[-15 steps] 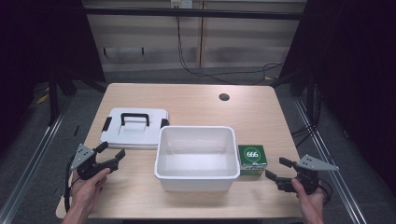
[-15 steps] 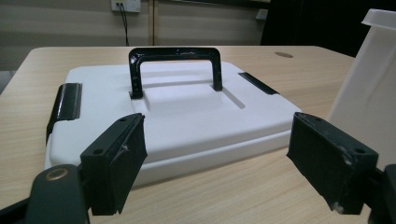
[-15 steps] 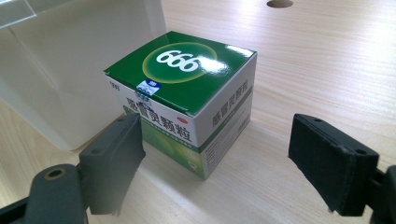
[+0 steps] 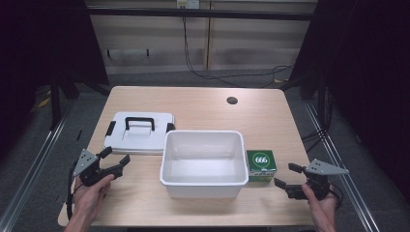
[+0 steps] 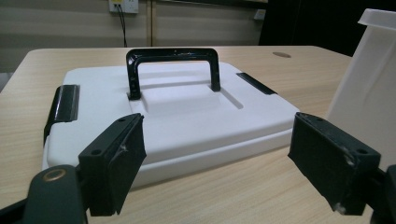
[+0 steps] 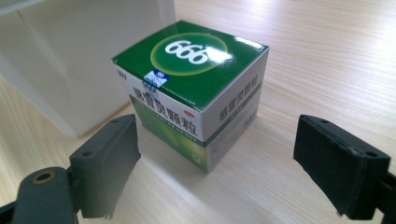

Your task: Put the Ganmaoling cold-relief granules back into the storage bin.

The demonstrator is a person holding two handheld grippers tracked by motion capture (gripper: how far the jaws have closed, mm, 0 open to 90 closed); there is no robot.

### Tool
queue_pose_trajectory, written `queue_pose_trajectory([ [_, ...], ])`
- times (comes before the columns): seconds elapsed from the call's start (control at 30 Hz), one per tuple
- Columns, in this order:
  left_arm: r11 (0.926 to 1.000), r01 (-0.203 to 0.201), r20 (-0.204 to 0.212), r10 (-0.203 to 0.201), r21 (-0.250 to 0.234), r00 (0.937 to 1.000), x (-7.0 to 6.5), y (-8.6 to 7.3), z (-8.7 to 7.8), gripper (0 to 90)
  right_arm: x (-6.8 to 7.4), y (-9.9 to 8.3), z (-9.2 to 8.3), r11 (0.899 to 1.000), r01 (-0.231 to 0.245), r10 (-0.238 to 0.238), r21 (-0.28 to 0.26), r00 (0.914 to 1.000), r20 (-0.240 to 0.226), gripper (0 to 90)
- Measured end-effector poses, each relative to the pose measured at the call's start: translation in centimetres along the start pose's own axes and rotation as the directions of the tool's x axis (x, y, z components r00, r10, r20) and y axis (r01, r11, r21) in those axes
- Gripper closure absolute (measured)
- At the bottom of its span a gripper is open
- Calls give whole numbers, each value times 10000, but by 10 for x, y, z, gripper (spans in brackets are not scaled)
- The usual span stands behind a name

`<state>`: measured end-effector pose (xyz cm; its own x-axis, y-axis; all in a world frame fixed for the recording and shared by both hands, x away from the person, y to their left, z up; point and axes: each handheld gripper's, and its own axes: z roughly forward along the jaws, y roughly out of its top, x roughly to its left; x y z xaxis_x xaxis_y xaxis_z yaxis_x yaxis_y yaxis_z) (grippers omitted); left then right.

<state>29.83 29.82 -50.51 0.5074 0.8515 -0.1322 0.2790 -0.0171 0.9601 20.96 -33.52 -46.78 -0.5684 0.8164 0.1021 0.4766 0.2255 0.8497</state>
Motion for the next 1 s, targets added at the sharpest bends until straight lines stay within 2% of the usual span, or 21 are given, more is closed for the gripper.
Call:
queue_pose_trajectory([
  [0.13,9999,123,8,-123,21,9999,1,0,0,181,3,10,-1,9935,953,-958,624,9954,39,135],
  [0.17,9999,150,28,-150,32,9999,1,0,0,181,4,14,0,9887,1267,-1269,806,9919,-32,135],
  [0.23,10000,66,20,-66,55,10000,1,0,0,181,6,20,0,9830,1585,-1583,926,9873,-97,136],
  [0.27,9999,91,15,-91,46,10000,1,0,0,181,8,24,0,9760,1888,-1878,1082,9820,-194,135],
  [0.3,9999,98,39,-99,77,9999,1,0,0,181,8,24,0,9760,1888,-1878,1082,9820,-194,135],
  [0.37,9999,141,32,-141,40,9999,2,0,0,181,8,29,1,9696,2116,-2091,1229,9773,-324,135],
  [0.4,9999,145,16,-145,44,9999,2,0,0,180,7,34,2,9631,2296,-2258,1406,9732,-423,135],
  [0.43,9999,153,8,-154,42,9999,2,0,0,180,7,34,2,9631,2296,-2258,1406,9732,-423,135],
  [0.47,9999,151,18,-151,41,9999,2,0,0,180,7,36,2,9590,2408,-2356,1494,9705,-520,134],
  [0.5,9999,164,24,-164,25,9999,1,0,0,181,8,42,4,9488,2612,-2537,1778,9652,-641,134],
  [0.53,9999,164,24,-164,25,9999,1,0,0,181,8,42,4,9488,2612,-2537,1778,9652,-641,134],
  [0.57,9999,147,36,-147,34,9999,2,0,0,181,9,50,5,9317,2997,-2901,2052,9540,-762,135],
  [0.63,9999,148,65,-148,37,9999,2,0,0,180,11,57,7,9140,3354,-3244,2283,9421,-855,134],
  [0.67,9999,147,50,-148,32,9999,2,0,0,180,13,60,8,9086,3373,-3251,2463,9414,-898,135],
  [0.7,9999,147,50,-148,32,9999,2,0,0,180,13,60,8,9086,3373,-3251,2463,9414,-898,135],
  [0.77,9999,151,58,-152,29,9999,2,0,0,180,13,65,11,8927,3643,-3492,2654,9313,-1037,135],
  [0.8,9999,147,54,-147,37,9999,2,0,0,180,13,70,15,8795,3846,-3644,2802,9231,-1231,135],
  [0.83,9999,145,58,-145,42,9999,2,0,0,180,13,72,17,8720,3938,-3729,2907,9192,-1264,135],
  [0.87,9999,145,58,-145,42,9999,2,0,0,180,13,72,17,8720,3938,-3729,2907,9192,-1264,135],
  [0.9,9999,151,61,-151,51,9999,3,0,0,180,13,74,18,8665,4012,-3790,2969,9160,-1316,135],
  [1.0,9998,196,70,-197,65,9998,2,0,1,180,15,82,25,8431,4342,-4024,3174,9008,-1634,136],
])
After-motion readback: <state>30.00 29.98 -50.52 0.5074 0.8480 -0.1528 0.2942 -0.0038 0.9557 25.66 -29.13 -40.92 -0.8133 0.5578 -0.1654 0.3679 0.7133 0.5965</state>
